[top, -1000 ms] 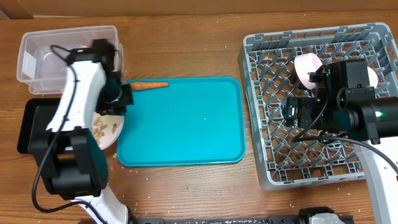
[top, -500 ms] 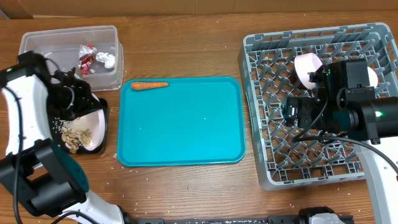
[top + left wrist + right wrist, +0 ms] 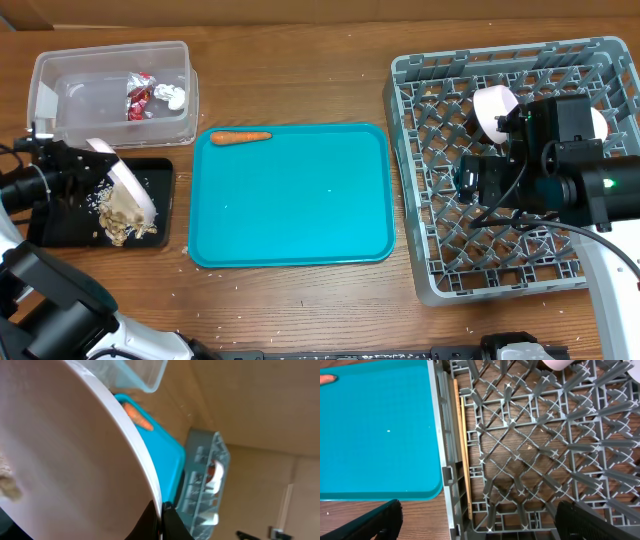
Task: Sort waste into correct bins and load items into the dishwasher
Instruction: 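Carry the plate left and tip the peanuts and rice onto the black tray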
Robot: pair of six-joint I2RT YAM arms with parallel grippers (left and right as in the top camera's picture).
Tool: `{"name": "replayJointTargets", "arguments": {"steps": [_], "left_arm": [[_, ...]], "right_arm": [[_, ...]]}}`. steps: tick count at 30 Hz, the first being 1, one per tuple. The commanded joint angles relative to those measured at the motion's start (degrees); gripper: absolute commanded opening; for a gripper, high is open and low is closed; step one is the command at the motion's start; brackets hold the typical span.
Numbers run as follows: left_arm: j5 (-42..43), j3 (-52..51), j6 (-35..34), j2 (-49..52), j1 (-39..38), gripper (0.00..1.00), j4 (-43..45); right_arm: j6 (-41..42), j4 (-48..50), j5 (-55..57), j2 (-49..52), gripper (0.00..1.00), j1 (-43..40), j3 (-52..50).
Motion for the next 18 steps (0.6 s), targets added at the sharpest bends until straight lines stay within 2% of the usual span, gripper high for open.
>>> {"name": "replayJointTargets", "arguments": {"steps": [1, 18], "left_arm": [[6.2, 1.3, 1.9, -2.1, 2.1, 0.04, -0.7], [7.6, 1.3, 2.2, -2.1, 3.3, 0.04, -1.0]], "right_arm": [[0.2, 0.2, 0.1, 0.0, 1.00, -0.2, -0.2], [0.2, 0.2, 0.1, 0.0, 1.00, -0.2, -0.2]]}}
